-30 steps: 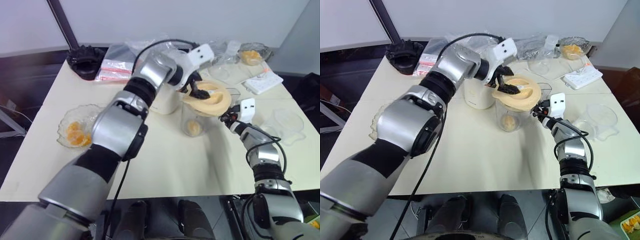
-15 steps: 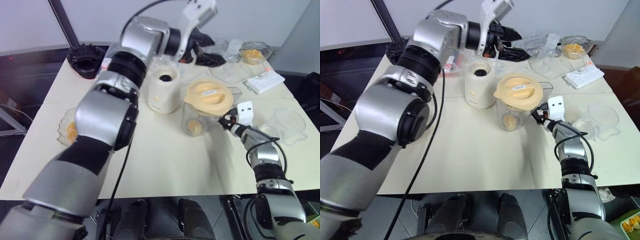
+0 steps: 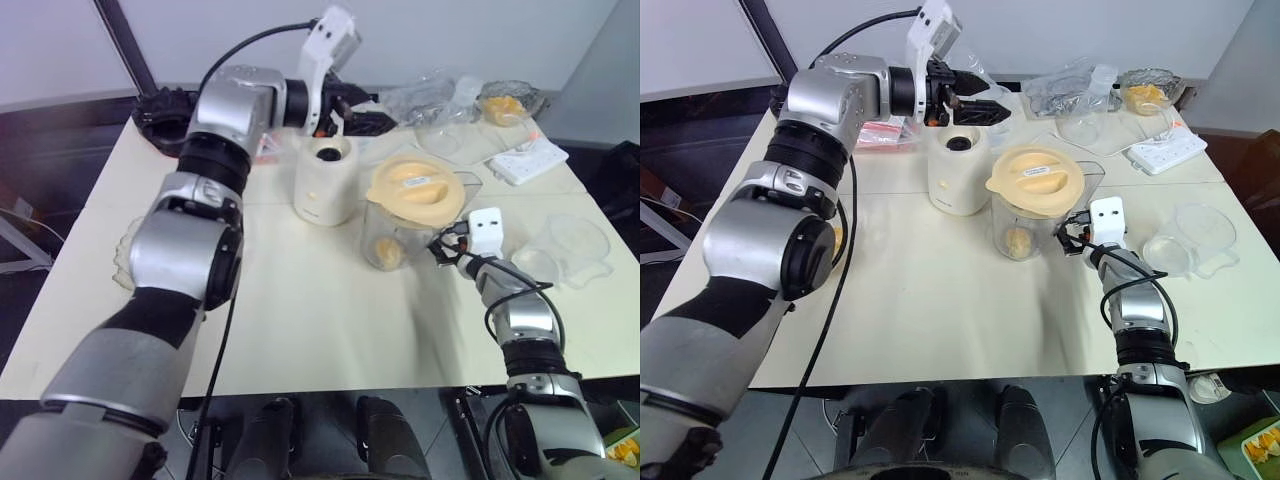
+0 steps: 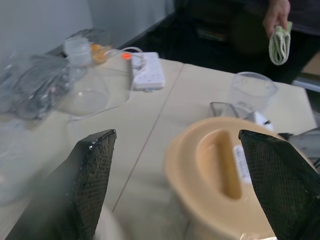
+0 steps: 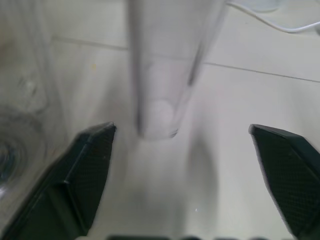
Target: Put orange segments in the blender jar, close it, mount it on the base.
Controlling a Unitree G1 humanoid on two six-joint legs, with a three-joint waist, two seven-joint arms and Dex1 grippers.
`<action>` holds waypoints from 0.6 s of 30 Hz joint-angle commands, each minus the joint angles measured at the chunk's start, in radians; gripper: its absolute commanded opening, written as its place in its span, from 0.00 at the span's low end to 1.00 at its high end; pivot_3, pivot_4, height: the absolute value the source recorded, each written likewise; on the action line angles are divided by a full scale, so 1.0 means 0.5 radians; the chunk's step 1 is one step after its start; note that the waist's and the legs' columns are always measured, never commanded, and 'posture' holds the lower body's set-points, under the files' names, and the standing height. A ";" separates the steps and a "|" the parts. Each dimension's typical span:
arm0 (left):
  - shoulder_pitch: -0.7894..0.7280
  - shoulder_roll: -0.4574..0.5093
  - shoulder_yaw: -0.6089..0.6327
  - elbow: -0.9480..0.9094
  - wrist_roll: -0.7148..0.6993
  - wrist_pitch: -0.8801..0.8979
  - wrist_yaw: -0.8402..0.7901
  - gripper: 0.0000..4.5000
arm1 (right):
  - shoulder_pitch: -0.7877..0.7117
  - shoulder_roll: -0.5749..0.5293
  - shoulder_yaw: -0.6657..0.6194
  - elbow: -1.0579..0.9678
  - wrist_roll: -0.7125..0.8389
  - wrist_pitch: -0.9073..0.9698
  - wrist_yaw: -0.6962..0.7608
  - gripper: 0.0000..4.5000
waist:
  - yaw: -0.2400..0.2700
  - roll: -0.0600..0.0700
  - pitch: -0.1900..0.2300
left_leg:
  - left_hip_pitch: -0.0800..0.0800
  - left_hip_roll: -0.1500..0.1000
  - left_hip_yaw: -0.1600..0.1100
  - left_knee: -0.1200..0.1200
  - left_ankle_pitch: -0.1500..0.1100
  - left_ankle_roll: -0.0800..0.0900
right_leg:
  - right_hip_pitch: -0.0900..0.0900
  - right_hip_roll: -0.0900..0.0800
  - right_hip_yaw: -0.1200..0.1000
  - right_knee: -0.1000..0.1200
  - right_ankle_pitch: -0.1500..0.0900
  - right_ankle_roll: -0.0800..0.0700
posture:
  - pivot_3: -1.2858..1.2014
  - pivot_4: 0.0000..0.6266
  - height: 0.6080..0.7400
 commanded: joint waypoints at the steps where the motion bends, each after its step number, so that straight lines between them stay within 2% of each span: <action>1: 0.049 0.042 -0.017 -0.175 -0.036 0.082 0.018 0.92 | -0.040 -0.042 -0.066 -0.098 0.060 -0.021 0.040 0.99 | 0.000 0.000 0.000 | 0.000 0.000 0.000 0.000 0.000 0.000 | 0.000 0.000 0.000 0.000 0.000 0.000 | 0.52 0.24 1.00; 8: 0.197 0.077 -0.048 -0.395 -0.061 0.241 0.048 0.92 | -0.065 -0.037 -0.087 -0.151 0.089 -0.078 0.062 0.99 | 0.000 0.000 0.000 | 0.000 0.000 0.000 0.000 0.000 -0.001 | 0.000 0.000 0.000 0.001 0.000 0.000 | 0.52 0.24 1.00; 12: 0.244 0.095 -0.045 -0.456 -0.077 0.301 0.113 0.92 | -0.119 -0.030 -0.094 -0.035 0.093 -0.178 0.075 0.99 | -0.001 0.000 0.000 | 0.000 0.000 0.000 0.001 0.001 -0.001 | 0.000 0.000 0.000 0.002 0.001 -0.001 | 0.52 0.24 1.00; 13: 0.273 0.121 -0.050 -0.497 -0.073 0.306 0.125 0.92 | -0.137 -0.027 -0.097 0.011 0.090 -0.207 0.074 0.87 | -0.006 0.001 0.000 | 0.000 0.000 0.000 0.001 0.001 -0.002 | 0.000 0.000 0.000 0.002 0.001 -0.001 | 0.52 0.24 1.00; 14: 0.296 0.140 -0.054 -0.533 -0.072 0.313 0.134 0.92 | -0.151 -0.026 -0.098 0.047 0.088 -0.231 0.073 0.80 | -0.006 0.001 0.000 | 0.002 0.000 0.001 0.000 0.001 -0.002 | 0.000 0.000 0.001 0.002 0.001 -0.001 | 0.52 0.24 1.00; 16: 0.337 0.194 -0.030 -0.618 -0.092 0.335 0.154 0.92 | -0.169 -0.027 -0.096 0.091 0.083 -0.275 0.076 0.59 | -0.005 0.001 0.000 | 0.003 0.001 0.001 -0.001 0.002 -0.003 | 0.000 0.001 0.001 0.005 0.001 -0.002 | 0.52 0.24 1.00; 18: 0.390 0.287 0.021 -0.717 -0.132 0.413 0.164 0.92 | -0.185 -0.028 -0.094 0.116 0.088 -0.306 0.084 0.35 | -0.003 0.001 0.000 | 0.004 0.001 0.000 -0.001 0.003 -0.006 | 0.000 0.001 0.001 0.006 0.001 -0.002 | 0.52 0.24 1.00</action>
